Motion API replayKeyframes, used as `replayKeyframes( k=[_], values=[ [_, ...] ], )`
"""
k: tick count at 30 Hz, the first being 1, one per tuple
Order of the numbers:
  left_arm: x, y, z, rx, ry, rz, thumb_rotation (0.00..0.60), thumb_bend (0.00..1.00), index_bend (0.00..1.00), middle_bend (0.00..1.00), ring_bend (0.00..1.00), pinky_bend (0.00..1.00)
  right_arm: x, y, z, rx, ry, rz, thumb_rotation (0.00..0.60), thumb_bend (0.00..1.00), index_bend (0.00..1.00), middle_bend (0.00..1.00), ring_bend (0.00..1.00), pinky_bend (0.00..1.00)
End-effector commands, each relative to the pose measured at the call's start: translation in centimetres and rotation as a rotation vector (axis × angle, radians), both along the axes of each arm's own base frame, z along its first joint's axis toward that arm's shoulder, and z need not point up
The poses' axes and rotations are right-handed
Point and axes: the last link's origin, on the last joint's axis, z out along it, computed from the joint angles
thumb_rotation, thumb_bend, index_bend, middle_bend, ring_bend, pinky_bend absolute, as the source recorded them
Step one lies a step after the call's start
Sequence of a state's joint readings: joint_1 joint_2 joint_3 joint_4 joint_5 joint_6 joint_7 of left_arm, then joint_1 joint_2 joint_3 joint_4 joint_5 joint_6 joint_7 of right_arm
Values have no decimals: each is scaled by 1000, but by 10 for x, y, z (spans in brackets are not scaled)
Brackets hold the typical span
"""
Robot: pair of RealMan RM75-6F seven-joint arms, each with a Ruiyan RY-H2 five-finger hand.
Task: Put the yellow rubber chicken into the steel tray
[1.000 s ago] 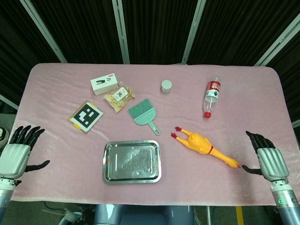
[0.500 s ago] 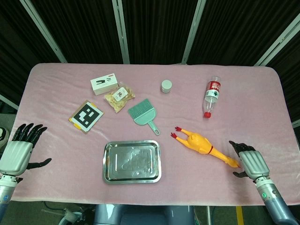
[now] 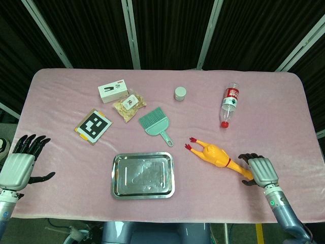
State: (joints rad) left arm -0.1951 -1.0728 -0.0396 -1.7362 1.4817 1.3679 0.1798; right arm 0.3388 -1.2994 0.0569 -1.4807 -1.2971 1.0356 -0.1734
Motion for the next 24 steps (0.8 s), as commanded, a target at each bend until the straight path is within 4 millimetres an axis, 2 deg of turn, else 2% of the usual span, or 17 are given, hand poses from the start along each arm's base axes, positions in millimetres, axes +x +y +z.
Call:
replayKeyframes(
  k=[1, 13, 24],
  values=[
    [-1, 0, -1, -2, 1, 2, 600, 13, 123, 92, 39, 42, 1, -6, -4, 1, -5, 6, 600, 149, 374, 362, 312, 395],
    [-6, 0, 1, -2, 7, 20, 600, 13, 123, 92, 39, 42, -4, -15, -17, 9, 14, -5, 600, 181, 478, 422, 372, 452],
    [-7, -2, 2, -4, 1, 25, 600, 13, 123, 92, 39, 42, -9, -23, -21, -2, 4, -2, 600, 377, 571, 481, 438, 557]
  ],
)
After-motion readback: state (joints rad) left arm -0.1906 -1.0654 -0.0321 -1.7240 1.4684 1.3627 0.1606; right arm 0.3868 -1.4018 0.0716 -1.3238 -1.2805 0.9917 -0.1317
